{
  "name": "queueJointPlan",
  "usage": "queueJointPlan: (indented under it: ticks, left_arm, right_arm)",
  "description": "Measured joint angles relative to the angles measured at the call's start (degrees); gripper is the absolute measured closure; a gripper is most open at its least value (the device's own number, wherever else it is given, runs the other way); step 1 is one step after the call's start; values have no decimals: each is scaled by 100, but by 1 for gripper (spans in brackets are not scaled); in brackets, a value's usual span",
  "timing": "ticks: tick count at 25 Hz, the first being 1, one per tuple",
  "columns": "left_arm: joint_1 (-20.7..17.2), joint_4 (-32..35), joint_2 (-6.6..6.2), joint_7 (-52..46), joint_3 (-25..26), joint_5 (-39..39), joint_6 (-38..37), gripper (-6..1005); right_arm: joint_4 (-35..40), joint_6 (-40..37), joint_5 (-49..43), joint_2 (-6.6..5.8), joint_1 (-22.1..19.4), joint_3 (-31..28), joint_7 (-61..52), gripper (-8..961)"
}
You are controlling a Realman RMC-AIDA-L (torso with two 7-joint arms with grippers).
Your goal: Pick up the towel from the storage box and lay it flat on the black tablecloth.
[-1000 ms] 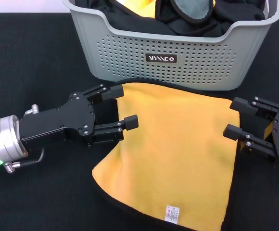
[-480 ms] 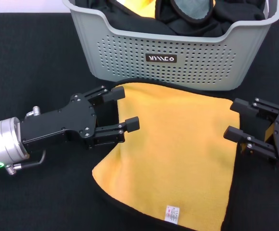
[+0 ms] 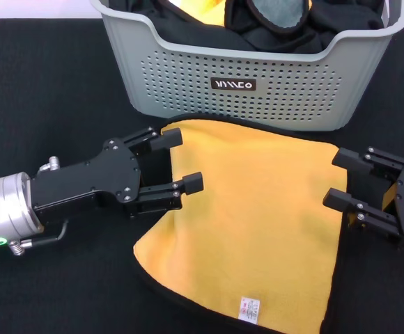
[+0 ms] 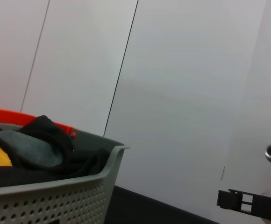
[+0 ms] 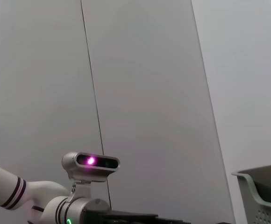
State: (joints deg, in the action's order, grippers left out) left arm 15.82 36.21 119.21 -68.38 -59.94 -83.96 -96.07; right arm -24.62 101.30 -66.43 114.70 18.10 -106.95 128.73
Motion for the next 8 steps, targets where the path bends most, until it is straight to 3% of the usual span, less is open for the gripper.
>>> queueJointPlan:
  ticks: [8]
  left_arm:
    - [31,-3,28,50,0,-40,-9,113]
  right_arm:
    - [19,17,44,0,-23,-1,4,381]
